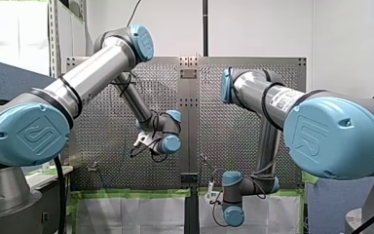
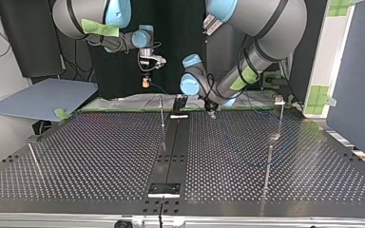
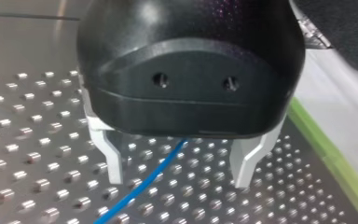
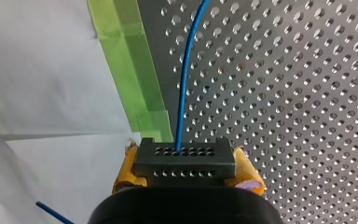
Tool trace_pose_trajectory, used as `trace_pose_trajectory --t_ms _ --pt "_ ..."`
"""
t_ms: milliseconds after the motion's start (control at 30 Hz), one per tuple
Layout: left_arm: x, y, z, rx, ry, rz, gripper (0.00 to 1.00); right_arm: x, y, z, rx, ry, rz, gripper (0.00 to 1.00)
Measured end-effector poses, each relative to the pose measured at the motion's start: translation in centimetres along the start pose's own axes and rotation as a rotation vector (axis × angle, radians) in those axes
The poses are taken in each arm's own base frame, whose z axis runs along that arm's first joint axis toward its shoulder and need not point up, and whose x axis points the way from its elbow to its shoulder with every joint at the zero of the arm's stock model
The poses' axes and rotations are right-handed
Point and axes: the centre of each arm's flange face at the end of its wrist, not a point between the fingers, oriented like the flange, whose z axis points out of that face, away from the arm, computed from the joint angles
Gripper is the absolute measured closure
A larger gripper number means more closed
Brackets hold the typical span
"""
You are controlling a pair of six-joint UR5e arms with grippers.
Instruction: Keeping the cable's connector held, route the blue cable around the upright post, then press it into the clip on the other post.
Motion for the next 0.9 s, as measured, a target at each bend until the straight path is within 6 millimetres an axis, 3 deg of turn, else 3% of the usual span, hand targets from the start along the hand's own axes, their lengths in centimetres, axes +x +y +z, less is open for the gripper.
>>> trace_pose_trajectory --t_ms 300,900 --pt "1.7 -1.2 0.1 0.01 0.008 0.01 0.0 -0.1 0.0 -0.9 0.014 0.019 0.003 1.0" --pt "0.1 -1.9 0.5 0.011 -0.045 -0.072 0.0 -0.5 -1.2 -2.0 0.038 0.014 -0.01 1.0"
